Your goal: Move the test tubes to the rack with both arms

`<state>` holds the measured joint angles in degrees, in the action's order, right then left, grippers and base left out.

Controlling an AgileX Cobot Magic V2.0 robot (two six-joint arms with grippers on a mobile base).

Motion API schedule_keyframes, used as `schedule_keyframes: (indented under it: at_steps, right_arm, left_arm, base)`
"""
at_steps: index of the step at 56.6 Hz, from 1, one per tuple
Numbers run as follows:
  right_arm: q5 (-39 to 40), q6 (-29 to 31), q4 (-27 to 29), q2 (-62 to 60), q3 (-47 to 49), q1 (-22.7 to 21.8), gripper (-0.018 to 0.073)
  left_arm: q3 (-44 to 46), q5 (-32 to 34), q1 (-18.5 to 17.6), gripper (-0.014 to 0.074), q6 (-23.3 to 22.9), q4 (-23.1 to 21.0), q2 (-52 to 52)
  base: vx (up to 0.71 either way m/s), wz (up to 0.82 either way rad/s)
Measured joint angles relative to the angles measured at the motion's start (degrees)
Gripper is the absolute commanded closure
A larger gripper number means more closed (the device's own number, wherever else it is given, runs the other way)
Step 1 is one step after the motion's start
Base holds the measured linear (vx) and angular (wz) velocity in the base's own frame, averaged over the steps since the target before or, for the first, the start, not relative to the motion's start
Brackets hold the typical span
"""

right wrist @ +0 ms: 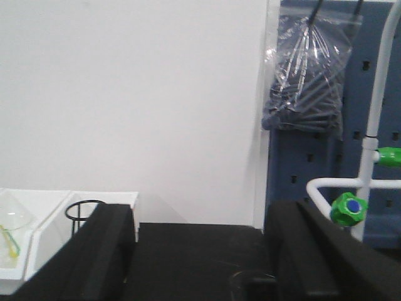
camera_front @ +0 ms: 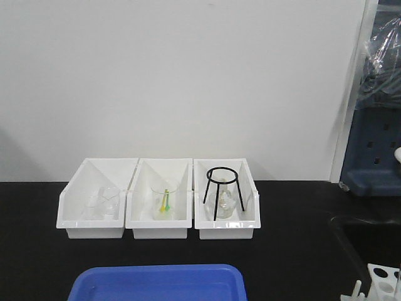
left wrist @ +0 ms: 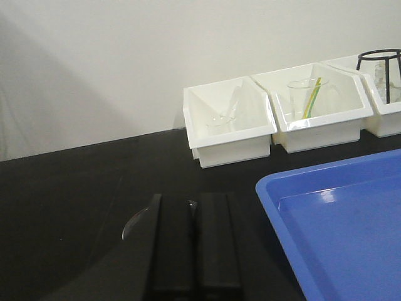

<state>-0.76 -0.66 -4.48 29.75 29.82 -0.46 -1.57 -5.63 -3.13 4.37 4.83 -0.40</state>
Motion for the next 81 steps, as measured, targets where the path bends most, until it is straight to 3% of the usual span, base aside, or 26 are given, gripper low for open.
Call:
schedule_keyframes:
  at_steps: [7,16,27,38,81]
  right_arm:
    - [3.61,0.00,0.12,-6.19,-8.84,2.87,0.0355]
    - [5.57,-0.05,-0.10,-12.53,-19.68,2.46,0.0575]
    - [6.13,-0.05,-0.23,-20.62,-30.02,1.32,0.0572]
    - [3.56,-0.05,-0.24,-29.94,-31.54,1.32,0.0571]
    - [1.73,-0.05,-0.09,-27.59,-31.54,1.32,0.0568]
  left_arm:
    - [0.00,0.00,0.00,0.0601,0.00,0.00,0.00]
    - [0.00,0.00,0.00,0.0601,0.00,0.00,0.00]
    - [0.00,0.00,0.00,0.0601,0.00,0.00,0.00]
    - [0.00,0.07,0.00,0.0601,0.00,0.00,0.00]
    - [0.00,-0.09,0.00,0.0601,0.00,0.00,-0.32]
  base:
    - [0.00,0.00]
    - [0.00,0.00]
    - [0.00,0.00]
    - [0.00,0.00]
    - [0.00,0.00]
